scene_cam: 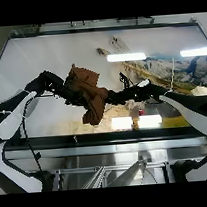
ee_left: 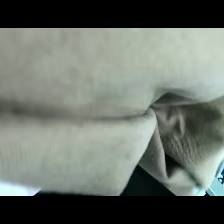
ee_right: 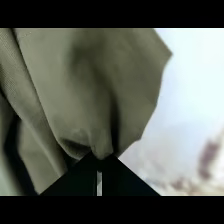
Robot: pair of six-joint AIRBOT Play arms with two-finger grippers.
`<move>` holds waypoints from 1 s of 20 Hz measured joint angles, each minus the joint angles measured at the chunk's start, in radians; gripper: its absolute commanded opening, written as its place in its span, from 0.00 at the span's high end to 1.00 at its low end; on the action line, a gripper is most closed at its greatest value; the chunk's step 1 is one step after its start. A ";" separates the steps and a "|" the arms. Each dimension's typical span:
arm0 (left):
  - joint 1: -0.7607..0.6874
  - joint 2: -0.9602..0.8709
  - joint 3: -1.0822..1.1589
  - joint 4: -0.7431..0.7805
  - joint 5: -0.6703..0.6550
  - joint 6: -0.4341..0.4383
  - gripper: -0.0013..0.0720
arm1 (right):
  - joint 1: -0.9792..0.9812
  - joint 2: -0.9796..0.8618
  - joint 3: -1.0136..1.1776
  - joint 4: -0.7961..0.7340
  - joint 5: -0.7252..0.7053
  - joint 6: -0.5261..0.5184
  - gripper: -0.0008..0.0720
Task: Fold the shirts.
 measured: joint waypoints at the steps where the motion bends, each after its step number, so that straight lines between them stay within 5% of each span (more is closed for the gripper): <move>1: 0.014 0.018 0.001 0.000 0.017 0.006 0.96 | -0.023 0.025 0.001 -0.005 0.022 -0.008 0.96; 11: 0.301 0.469 0.001 -0.001 0.173 0.018 0.95 | -0.544 0.541 0.002 -0.082 0.259 -0.002 0.96; 20: 0.452 0.771 0.002 0.003 0.161 0.018 0.95 | -0.715 0.682 0.002 -0.014 0.433 -0.003 0.96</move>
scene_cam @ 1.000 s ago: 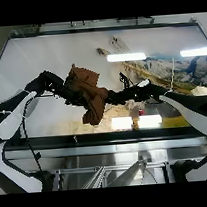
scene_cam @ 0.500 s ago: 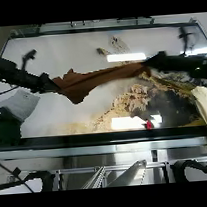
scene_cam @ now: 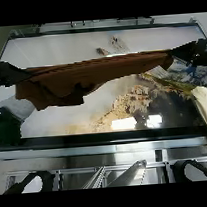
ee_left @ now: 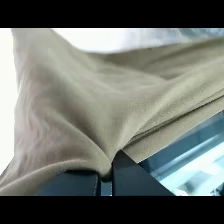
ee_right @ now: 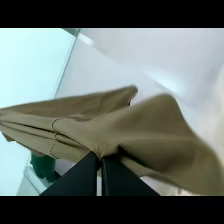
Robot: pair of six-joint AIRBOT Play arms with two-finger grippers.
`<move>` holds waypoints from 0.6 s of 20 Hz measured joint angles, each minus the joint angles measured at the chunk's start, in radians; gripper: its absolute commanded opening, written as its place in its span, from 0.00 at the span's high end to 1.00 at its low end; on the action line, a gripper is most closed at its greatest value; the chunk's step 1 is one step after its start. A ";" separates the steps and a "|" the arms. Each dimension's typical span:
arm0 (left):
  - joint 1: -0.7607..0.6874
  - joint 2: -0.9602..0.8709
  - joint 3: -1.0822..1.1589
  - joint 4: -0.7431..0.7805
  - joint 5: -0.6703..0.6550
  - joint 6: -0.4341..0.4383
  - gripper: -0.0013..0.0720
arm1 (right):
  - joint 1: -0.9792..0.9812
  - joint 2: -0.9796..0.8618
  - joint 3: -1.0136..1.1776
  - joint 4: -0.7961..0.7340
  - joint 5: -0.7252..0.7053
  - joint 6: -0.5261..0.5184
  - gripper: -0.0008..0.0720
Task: Fold the shirts.
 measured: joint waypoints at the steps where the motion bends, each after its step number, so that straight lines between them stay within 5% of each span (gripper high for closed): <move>1: 0.000 0.016 0.000 0.004 -0.001 0.000 0.95 | -0.003 0.002 0.000 0.006 -0.005 -0.004 0.96; 9: -0.216 -0.085 0.000 0.040 0.031 0.000 0.94 | 0.019 -0.013 -0.071 -0.180 -0.042 0.021 0.95; 10: -0.257 -0.125 0.000 0.041 0.031 0.000 0.78 | 0.029 -0.023 -0.101 -0.208 -0.043 0.026 0.95; 12: -0.328 -0.207 0.000 0.043 0.033 0.003 0.28 | 0.047 -0.047 -0.164 -0.245 -0.061 0.029 0.92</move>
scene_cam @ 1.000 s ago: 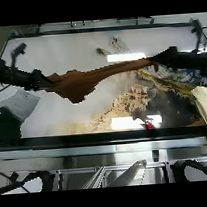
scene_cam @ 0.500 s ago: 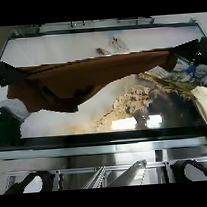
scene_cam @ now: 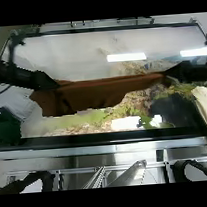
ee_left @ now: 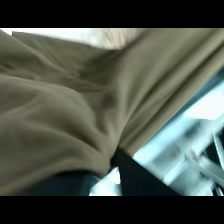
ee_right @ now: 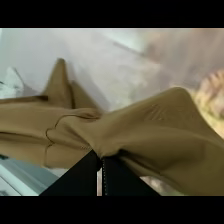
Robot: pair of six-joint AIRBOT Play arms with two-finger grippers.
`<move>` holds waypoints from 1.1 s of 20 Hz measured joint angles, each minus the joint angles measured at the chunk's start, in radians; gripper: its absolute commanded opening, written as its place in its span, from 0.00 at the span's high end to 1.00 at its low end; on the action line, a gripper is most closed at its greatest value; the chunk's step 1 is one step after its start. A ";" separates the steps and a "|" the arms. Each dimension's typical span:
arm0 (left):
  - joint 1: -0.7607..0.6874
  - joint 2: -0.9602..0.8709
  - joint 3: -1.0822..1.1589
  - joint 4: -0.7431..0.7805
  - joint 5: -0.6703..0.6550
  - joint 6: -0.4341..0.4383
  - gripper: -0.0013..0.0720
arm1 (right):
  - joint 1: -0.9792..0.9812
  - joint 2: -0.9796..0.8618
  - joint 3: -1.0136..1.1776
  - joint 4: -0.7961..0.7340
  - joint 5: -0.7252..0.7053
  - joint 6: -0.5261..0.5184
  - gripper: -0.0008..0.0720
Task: Fold the shirts.
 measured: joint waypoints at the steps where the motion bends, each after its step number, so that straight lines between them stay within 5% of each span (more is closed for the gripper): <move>1: -0.025 -0.041 0.000 -0.003 0.000 0.005 0.00 | 0.007 -0.013 -0.027 -0.015 -0.010 0.004 0.61; 2: -0.043 -0.083 0.000 -0.008 -0.002 0.006 0.00 | 0.013 -0.029 -0.048 -0.027 -0.020 0.006 0.29; 10: 0.127 -0.185 -0.097 -0.019 0.095 0.009 0.00 | -0.059 -0.062 -0.063 -0.090 0.004 0.004 0.29; 16: 0.369 -0.107 -0.388 -0.026 -0.048 0.029 0.04 | -0.085 -0.095 -0.088 -0.200 -0.034 0.037 0.29; 22: 0.367 -0.204 -0.478 -0.031 -0.120 0.032 0.03 | -0.074 -0.212 -0.108 -0.228 -0.048 0.079 0.32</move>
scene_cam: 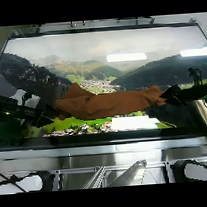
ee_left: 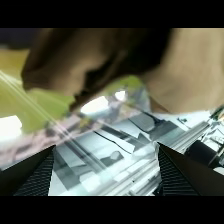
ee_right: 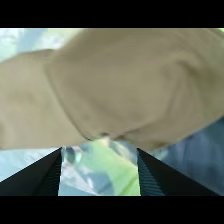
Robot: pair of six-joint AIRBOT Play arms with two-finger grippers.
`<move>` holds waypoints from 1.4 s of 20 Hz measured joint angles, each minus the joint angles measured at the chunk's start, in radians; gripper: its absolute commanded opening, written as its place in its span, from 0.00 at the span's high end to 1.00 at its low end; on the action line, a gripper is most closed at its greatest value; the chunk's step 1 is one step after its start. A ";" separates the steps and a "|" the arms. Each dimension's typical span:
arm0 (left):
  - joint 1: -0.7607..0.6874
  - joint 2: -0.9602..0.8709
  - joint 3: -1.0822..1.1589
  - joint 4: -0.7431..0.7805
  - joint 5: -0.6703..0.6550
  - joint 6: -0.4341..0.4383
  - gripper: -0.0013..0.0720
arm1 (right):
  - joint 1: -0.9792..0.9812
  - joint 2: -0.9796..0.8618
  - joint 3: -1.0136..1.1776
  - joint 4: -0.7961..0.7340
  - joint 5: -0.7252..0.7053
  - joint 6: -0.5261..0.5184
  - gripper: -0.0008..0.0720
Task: Fold the shirts.
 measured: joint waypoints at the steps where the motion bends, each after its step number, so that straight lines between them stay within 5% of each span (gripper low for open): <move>1: -0.016 -0.018 0.000 0.000 -0.016 0.000 0.04 | 0.011 -0.022 -0.008 0.001 -0.003 0.000 0.32; 4: -0.072 -0.065 0.030 -0.005 -0.069 0.001 0.05 | 0.061 -0.089 -0.023 0.023 -0.020 0.007 0.34; 5: -0.092 -0.080 0.048 -0.011 -0.081 0.000 0.32 | 0.085 -0.112 -0.025 0.044 -0.029 0.006 0.59; 6: -0.114 -0.097 0.069 -0.012 -0.100 0.000 0.72 | 0.108 -0.134 -0.027 0.072 -0.035 -0.007 0.83; 7: -0.137 -0.115 0.090 -0.014 -0.106 0.000 0.97 | 0.133 -0.152 -0.028 0.113 -0.040 -0.027 0.87; 8: -0.158 -0.131 0.111 -0.017 -0.111 0.000 0.96 | 0.154 -0.165 -0.028 0.158 -0.042 -0.050 0.95; 12: -0.224 -0.151 0.204 -0.023 -0.080 -0.001 0.96 | 0.188 -0.161 -0.009 0.339 0.014 -0.146 0.95; 17: -0.224 0.049 0.379 -0.024 0.068 -0.029 0.96 | 0.090 0.051 0.122 0.455 0.141 -0.178 0.96; 28: 0.052 0.589 1.092 -0.025 0.100 -0.107 0.96 | -0.254 0.640 0.558 0.685 0.115 -0.144 0.96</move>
